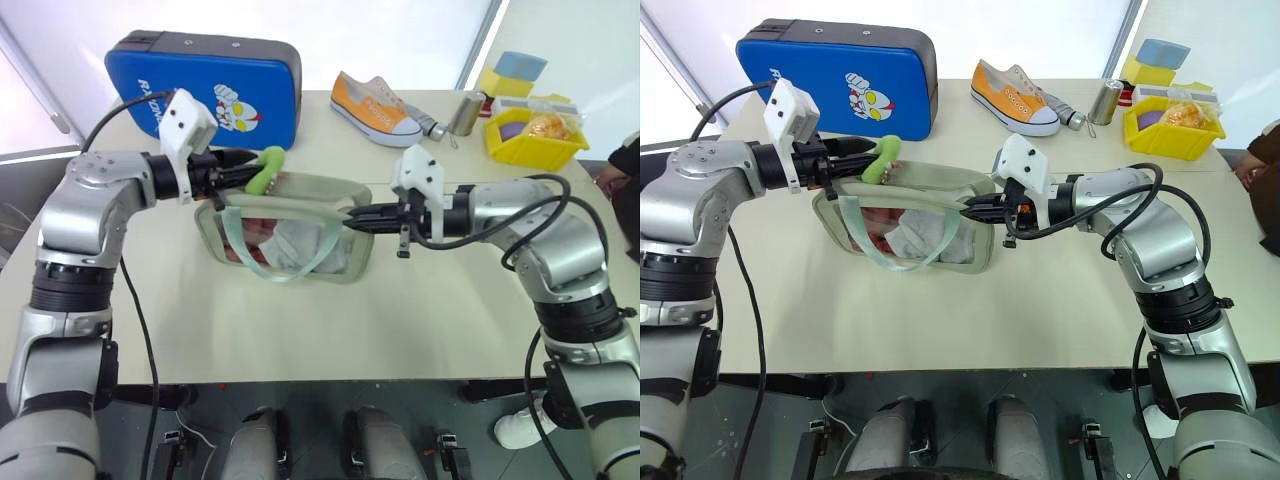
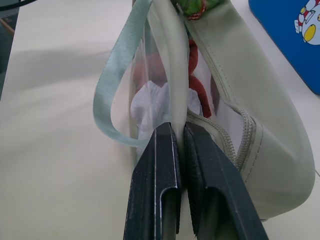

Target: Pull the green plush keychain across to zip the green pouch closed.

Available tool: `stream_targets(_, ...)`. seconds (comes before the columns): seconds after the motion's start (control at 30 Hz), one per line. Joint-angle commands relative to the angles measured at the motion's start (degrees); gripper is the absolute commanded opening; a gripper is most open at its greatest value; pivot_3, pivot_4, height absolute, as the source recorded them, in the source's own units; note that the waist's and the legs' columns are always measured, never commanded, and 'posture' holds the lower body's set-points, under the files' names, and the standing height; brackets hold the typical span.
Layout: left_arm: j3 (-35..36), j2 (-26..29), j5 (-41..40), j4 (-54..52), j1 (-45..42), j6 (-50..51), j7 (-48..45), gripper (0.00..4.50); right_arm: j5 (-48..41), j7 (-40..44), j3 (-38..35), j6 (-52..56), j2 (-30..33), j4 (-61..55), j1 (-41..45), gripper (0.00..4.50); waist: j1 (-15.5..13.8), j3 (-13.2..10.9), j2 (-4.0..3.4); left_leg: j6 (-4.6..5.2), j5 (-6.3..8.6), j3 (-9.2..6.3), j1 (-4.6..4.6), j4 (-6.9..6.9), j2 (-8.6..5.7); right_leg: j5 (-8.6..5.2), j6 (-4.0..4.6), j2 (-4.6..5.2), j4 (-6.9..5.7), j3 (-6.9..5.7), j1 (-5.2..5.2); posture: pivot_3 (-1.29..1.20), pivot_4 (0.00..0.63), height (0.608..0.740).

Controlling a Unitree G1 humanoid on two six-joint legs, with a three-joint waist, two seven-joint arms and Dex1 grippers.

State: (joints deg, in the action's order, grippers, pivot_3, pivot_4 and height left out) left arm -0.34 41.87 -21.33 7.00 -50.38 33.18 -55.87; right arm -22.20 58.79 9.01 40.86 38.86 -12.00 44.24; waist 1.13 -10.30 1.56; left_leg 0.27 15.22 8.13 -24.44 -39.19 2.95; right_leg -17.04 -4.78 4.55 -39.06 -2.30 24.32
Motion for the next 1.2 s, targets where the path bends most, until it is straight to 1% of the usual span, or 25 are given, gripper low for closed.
stream_targets(0.03,2.4,3.6,-0.2,-0.2,-4.1,0.9,-1.5,4.06,0.1,-0.3,0.2,-0.4,-0.5,0.2,0.0,0.00,0.0,0.0,0.00,0.00,0.00,0.00,0.00,0.00,0.00,0.00,0.00,0.00,0.00,0.00,0.00,0.00,0.150,0.740)
stream_targets(0.07,2.7,5.2,-0.3,-0.2,-4.2,1.1,-2.6,4.47,0.2,-0.3,0.2,-0.6,-0.6,0.5,0.1,0.00,0.1,0.0,0.00,0.00,0.00,0.00,0.00,0.01,0.00,0.00,0.00,0.00,0.00,0.00,0.00,0.00,0.150,0.740)
stream_targets(0.2,4.5,12.3,-2.3,-3.4,-1.2,4.4,-6.8,4.47,0.6,0.0,0.2,-1.5,-0.7,1.6,0.4,0.00,0.3,0.0,-0.01,0.00,0.00,0.00,0.01,0.04,0.01,0.00,0.00,-0.01,0.01,0.00,0.02,0.00,0.150,0.740)
stream_targets(0.27,6.3,15.5,-3.8,-7.0,3.6,6.8,-8.2,4.47,0.9,0.2,0.4,-2.0,-0.8,2.3,0.7,0.00,0.3,0.0,-0.01,0.00,0.00,0.00,0.01,0.04,0.00,0.00,0.00,0.00,0.01,0.00,0.01,0.00,0.150,0.740)
stream_targets(0.33,8.2,17.5,-5.8,-11.0,8.6,9.0,-8.9,4.47,1.2,0.4,0.6,-2.5,-1.0,2.9,1.1,0.00,0.1,0.0,-0.01,0.00,0.00,0.00,0.01,0.03,0.00,0.00,0.00,0.04,0.01,0.01,0.00,0.00,0.150,0.740)
stream_targets(0.4,9.9,17.8,-7.3,-15.5,14.1,10.5,-8.3,4.47,1.2,0.6,0.6,-2.7,-1.3,3.4,1.4,0.00,0.0,0.0,0.00,0.00,0.00,-0.01,0.01,0.03,0.01,-0.01,0.01,0.04,0.01,0.01,0.00,0.00,0.150,0.740)
stream_targets(0.47,10.8,17.4,-7.9,-18.0,17.5,11.0,-7.0,4.47,1.2,0.8,0.7,-2.7,-1.4,3.7,1.5,0.00,-0.1,0.0,0.00,0.00,0.00,-0.02,0.01,0.02,0.01,-0.01,0.01,0.04,0.01,0.01,-0.01,0.00,0.150,0.740)
stream_targets(0.53,10.3,16.6,-6.3,-18.1,19.7,8.8,-5.4,4.47,1.3,0.9,0.8,-2.8,-1.5,3.8,1.6,0.00,-0.1,0.0,0.00,0.00,0.00,-0.03,0.01,0.02,0.01,-0.01,0.01,0.04,0.01,0.01,-0.02,0.00,0.150,0.740)
stream_targets(0.6,9.9,14.3,-5.0,-16.0,20.1,7.0,-2.5,4.47,1.4,0.9,0.9,-2.7,-1.6,3.8,1.7,0.00,-0.2,0.0,0.00,0.00,0.00,-0.03,0.01,0.03,0.01,-0.01,0.01,0.04,0.01,0.01,-0.02,0.00,0.150,0.740)
stream_targets(0.67,8.7,13.4,-3.3,-14.2,20.4,3.9,-2.2,3.95,1.5,0.9,0.9,-2.5,-1.7,3.9,1.9,0.00,0.0,0.0,0.00,0.00,0.00,-0.03,0.01,0.03,0.00,-0.01,0.01,0.03,0.01,0.01,-0.02,0.00,0.150,0.740)
stream_targets(0.7,8.5,13.0,-3.1,-13.9,20.4,3.2,-2.0,3.61,1.5,0.9,0.9,-2.5,-1.8,3.9,1.9,0.00,0.1,0.0,0.00,0.00,0.00,-0.03,0.01,0.03,0.00,-0.01,0.01,0.03,0.01,0.01,-0.01,0.00,0.150,0.740)
stream_targets(0.83,7.9,11.8,-2.4,-13.1,20.7,1.4,-1.8,1.68,1.5,0.7,0.7,-2.2,-1.9,3.8,2.0,0.00,0.0,0.0,0.00,0.00,0.00,-0.02,0.01,0.03,0.00,-0.01,0.01,0.03,0.01,0.01,0.00,0.00,0.150,0.740)
stream_targets(0.9,7.9,11.1,-2.5,-12.9,20.7,1.2,-1.6,0.58,1.5,0.4,0.7,-2.0,-2.2,3.9,2.3,0.00,0.0,0.0,0.01,0.00,0.00,-0.02,0.01,0.03,0.00,-0.01,0.01,0.03,0.01,0.01,-0.01,0.00,0.150,0.740)
stream_targets(0.93,7.8,11.0,-2.5,-12.8,20.7,1.1,-1.5,0.10,1.4,0.3,0.6,-1.9,-2.2,3.9,2.4,0.00,0.0,0.0,0.00,0.00,0.00,-0.02,0.01,0.03,0.00,-0.01,0.01,0.04,0.01,0.01,-0.01,0.00,0.150,0.740)
stream_targets(0.97,7.7,10.8,-2.4,-12.7,20.6,1.1,-1.4,0.04,1.2,0.3,0.4,-1.5,-2.4,3.8,2.5,0.00,0.0,0.0,0.00,0.00,0.00,-0.02,0.01,0.03,0.00,-0.01,0.01,0.04,0.01,0.01,-0.01,0.00,0.150,0.740)
stream_targets(1.07,6.9,11.0,-2.0,-12.9,20.5,1.9,-1.4,0.04,0.6,0.3,-0.3,-0.5,-2.5,4.2,3.0,0.00,0.0,0.0,0.00,0.00,0.00,-0.02,0.01,0.03,0.01,-0.01,0.01,0.03,0.01,0.01,-0.01,0.00,0.150,0.740)
stream_targets(1.13,6.8,11.2,-2.1,-13.3,20.5,2.5,-1.5,0.00,0.6,0.8,-0.7,-0.6,-2.0,5.5,3.9,0.79,0.0,0.0,0.00,0.00,0.00,-0.02,0.01,0.03,0.00,-0.01,0.01,0.04,0.01,0.01,-0.01,0.00,0.150,0.740)
stream_targets(1.17,7.0,11.4,-2.3,-13.4,20.7,2.6,-1.8,0.00,0.6,1.2,-0.9,-0.7,-1.6,6.1,4.4,1.06,-0.1,0.0,0.00,0.00,0.00,-0.02,0.01,0.03,0.00,-0.01,0.01,0.04,0.01,0.01,-0.01,0.00,0.150,0.740)
stream_targets(1.2,7.1,11.6,-2.3,-13.5,20.8,2.6,-1.9,0.00,0.7,1.5,-1.1,-0.7,-1.3,6.8,5.1,1.51,-0.1,0.0,0.00,0.01,0.00,-0.02,0.01,0.03,0.00,-0.01,0.01,0.04,0.01,0.01,-0.01,0.00,0.150,0.740)
